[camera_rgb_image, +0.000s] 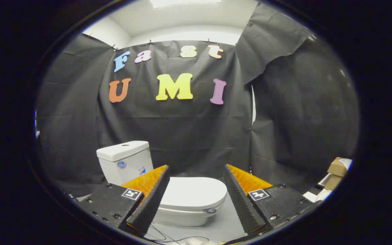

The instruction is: Open the toilet lid.

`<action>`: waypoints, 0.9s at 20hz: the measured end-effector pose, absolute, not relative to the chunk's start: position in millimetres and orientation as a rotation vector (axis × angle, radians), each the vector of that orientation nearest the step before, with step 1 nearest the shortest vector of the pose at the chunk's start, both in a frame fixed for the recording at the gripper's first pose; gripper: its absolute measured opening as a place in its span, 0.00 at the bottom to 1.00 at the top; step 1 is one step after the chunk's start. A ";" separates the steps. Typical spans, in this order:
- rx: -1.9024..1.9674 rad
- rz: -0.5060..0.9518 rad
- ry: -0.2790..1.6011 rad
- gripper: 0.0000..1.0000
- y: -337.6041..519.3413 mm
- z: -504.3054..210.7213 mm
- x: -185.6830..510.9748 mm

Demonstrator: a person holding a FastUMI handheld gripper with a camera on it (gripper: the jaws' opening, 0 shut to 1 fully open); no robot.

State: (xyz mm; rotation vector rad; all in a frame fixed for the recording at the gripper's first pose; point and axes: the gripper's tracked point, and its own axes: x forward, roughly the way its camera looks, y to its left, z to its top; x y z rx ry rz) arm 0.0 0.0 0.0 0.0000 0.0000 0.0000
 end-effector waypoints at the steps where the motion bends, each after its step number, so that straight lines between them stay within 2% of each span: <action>1: -0.005 0.001 0.002 0.99 1.2 -1.4 0.4; 18: 0.002 0.042 0.025 0.99 15.2 7.0 25.4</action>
